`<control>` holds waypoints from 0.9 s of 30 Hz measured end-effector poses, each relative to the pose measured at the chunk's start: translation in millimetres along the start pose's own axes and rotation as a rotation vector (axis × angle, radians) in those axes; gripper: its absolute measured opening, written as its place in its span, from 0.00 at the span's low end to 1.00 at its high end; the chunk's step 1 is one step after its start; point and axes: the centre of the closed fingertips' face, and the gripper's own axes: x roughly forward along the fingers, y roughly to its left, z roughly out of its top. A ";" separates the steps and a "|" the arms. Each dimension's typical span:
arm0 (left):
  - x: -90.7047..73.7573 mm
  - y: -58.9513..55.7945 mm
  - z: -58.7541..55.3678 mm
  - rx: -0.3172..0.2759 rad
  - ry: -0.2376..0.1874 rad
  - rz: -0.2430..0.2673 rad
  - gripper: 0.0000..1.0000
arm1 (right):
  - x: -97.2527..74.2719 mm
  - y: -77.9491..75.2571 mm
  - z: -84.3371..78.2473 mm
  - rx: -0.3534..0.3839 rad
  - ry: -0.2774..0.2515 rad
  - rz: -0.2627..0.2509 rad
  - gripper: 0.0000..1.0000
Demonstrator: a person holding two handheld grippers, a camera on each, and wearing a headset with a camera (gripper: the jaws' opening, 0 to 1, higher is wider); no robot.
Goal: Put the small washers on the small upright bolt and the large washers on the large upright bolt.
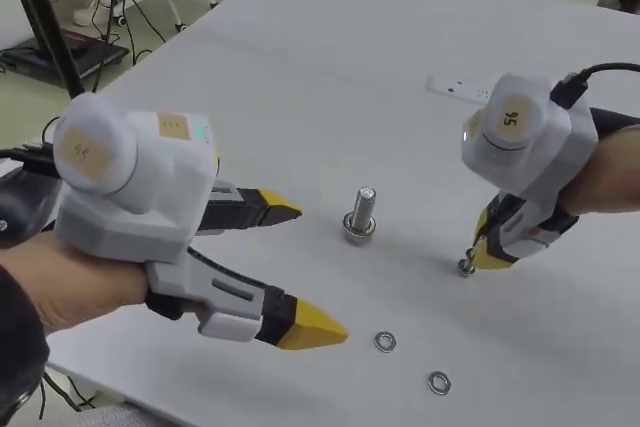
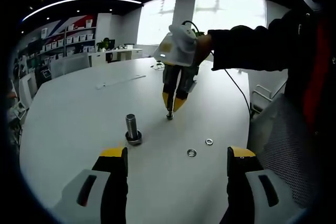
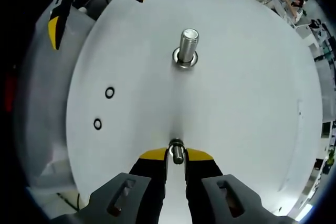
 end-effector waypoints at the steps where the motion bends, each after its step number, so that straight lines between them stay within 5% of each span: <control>1: 0.0 0.1 -0.1 0.000 0.000 0.000 0.77 | 1.0 0.2 -0.2 0.003 0.000 0.000 0.13; 27: 0.0 0.2 -1.2 -0.002 0.001 0.002 0.77 | 11.1 -0.7 -4.2 0.001 0.007 -0.001 0.15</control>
